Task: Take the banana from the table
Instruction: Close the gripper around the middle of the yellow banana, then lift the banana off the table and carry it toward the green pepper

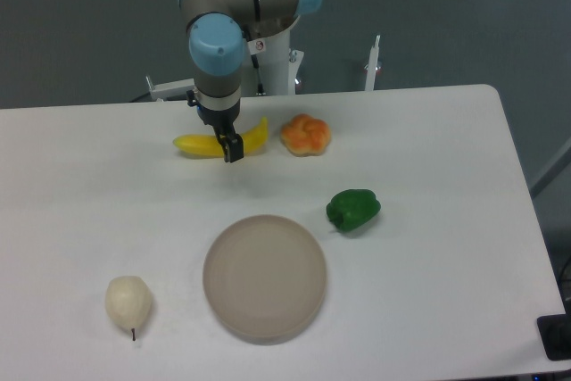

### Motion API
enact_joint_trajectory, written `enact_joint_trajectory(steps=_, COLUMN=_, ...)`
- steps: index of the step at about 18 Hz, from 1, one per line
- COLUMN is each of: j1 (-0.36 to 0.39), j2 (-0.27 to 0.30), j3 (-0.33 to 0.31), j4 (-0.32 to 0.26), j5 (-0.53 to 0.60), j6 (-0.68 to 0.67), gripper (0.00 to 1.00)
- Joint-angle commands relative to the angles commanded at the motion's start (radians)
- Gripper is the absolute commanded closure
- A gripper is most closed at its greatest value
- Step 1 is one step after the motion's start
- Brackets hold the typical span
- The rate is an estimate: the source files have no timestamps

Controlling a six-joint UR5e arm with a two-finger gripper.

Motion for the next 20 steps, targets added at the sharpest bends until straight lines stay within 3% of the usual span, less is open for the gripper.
enact_joint_trajectory(steps=12, j1=-0.035, j2=-0.092, j3=0.003, j4=0.020, j5=0.002, j6=0.000, gripper=0.01)
enact_joint_trajectory(steps=14, j1=-0.037, j2=-0.094, j3=0.003, j4=0.023, j5=0.002, j6=-0.002, gripper=0.24)
enact_joint_trajectory(steps=16, j1=-0.038, j2=-0.092, j3=0.006, j4=0.023, j5=0.000, j6=-0.002, gripper=0.66)
enact_joint_trajectory(steps=18, j1=-0.037, j2=-0.089, j3=0.015, j4=0.023, j5=-0.002, j6=-0.002, gripper=0.92)
enact_joint_trajectory(steps=20, j1=-0.034, j2=-0.083, j3=0.026, j4=0.020, j5=-0.015, j6=-0.006, gripper=0.99)
